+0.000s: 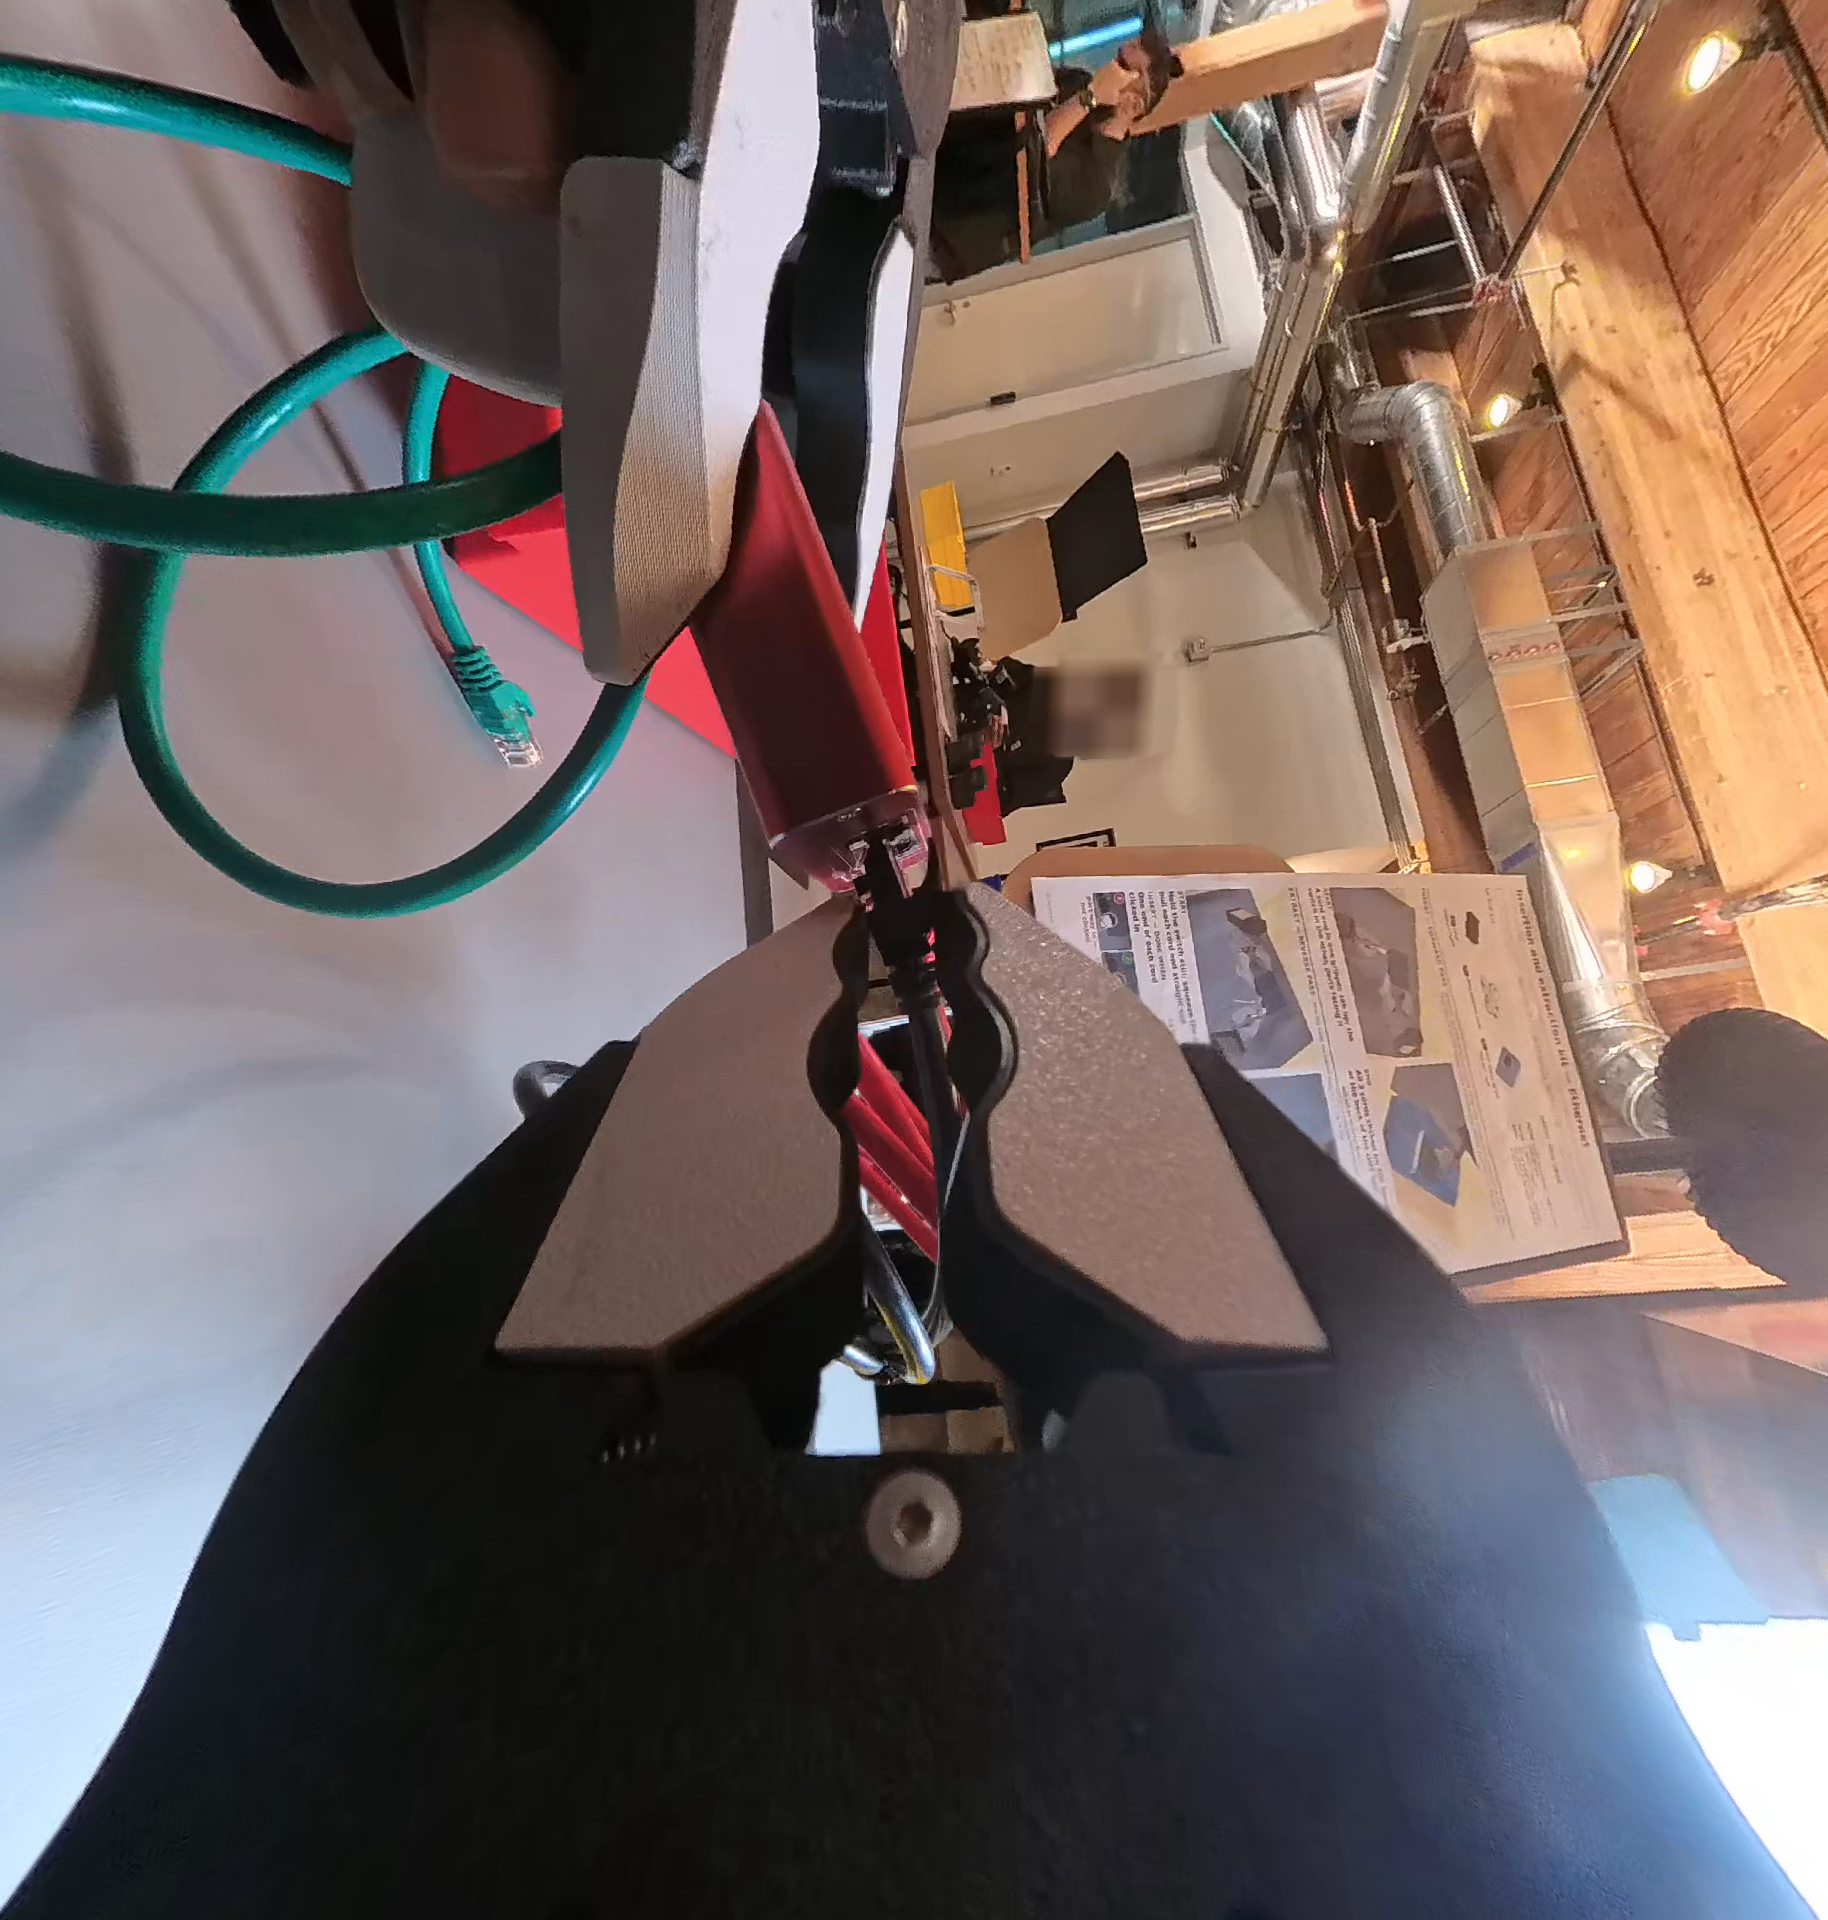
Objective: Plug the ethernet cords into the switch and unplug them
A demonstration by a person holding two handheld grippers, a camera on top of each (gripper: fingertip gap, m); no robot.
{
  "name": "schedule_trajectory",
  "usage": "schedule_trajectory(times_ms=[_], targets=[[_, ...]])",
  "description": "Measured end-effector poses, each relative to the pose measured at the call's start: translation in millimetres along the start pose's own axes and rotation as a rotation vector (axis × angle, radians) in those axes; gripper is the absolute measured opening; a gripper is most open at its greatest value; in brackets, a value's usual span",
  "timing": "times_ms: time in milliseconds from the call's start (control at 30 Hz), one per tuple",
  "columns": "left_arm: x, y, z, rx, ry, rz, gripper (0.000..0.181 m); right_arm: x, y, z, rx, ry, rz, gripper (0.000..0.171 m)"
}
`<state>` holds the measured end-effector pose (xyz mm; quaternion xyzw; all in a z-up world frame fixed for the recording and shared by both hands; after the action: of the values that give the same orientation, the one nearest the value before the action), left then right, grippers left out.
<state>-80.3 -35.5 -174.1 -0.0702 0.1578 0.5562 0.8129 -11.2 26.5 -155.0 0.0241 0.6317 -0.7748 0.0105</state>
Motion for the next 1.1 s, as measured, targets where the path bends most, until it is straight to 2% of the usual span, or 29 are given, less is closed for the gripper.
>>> schedule_trajectory(times_ms=[300, 600, 700, 800, 1100], targets=[[-1.2, 1.2, 6.6, 0.228, 0.003, 0.191, 0.066, 1.5, -1.4, -8.1, 0.029, 0.060, -0.011, 0.011], [-0.1, -13.2, 11.0, 0.661, 0.046, 0.387, 0.040, -2.6, 0.0, -0.4, -0.012, 0.029, -0.035, 0.011], [-0.6, -19.4, 12.9, 0.865, 0.067, 0.461, 0.032, -7.9, 0.5, 1.1, -0.011, 0.010, -0.041, 0.011], [0.5, -26.1, 15.0, 0.996, 0.078, 0.503, 0.028, -13.9, 1.1, 1.1, -0.015, -0.001, -0.045, 0.011], [6.4, -40.3, 14.9, 1.098, 0.089, 0.480, 0.028, -29.9, 9.0, 0.8, -0.080, -0.007, -0.036, 0.012]])
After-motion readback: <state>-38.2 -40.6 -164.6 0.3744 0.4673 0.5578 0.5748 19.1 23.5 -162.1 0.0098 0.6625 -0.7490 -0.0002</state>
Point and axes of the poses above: each gripper's, where its closed fingertips meet, x out along the fingers, z out of its top, y = z × x across the jaws, the point moved 4 cm from there along -x, back along the fingers
